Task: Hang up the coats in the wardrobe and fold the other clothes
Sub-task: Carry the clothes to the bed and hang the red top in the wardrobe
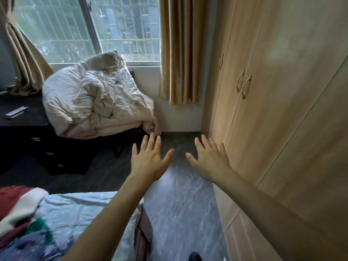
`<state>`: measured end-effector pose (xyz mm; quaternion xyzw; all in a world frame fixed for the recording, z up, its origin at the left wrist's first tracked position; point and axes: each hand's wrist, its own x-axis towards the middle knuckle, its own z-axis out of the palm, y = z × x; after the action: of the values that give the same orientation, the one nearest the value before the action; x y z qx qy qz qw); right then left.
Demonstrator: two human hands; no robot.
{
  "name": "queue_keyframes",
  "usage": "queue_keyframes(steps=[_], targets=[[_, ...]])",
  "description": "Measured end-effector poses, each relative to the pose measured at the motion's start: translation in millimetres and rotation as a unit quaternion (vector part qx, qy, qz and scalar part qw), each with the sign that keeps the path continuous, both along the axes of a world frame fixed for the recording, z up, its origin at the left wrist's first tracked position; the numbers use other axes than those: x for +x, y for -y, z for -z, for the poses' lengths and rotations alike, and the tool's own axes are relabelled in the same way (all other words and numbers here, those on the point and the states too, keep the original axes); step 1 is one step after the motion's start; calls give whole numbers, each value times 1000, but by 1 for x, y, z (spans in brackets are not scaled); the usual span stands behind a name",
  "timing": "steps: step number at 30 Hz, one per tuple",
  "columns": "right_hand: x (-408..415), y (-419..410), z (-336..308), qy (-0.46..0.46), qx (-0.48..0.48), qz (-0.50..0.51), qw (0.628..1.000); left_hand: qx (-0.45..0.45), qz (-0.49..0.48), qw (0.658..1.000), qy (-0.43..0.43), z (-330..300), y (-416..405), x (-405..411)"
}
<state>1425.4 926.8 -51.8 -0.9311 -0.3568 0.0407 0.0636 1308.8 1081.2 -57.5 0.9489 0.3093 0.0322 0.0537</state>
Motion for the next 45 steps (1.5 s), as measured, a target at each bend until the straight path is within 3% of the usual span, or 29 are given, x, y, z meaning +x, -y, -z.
queue_keyframes(steps=[12,29,45], targets=[[186,-82,-41,23,41,-25,999,38,1,998,46,-52,-77,185],[329,-190,-30,-10,45,-52,998,29,-7,999,33,-28,-179,326],[442,-403,-49,58,16,-128,990,46,-59,996,50,-37,-369,426]])
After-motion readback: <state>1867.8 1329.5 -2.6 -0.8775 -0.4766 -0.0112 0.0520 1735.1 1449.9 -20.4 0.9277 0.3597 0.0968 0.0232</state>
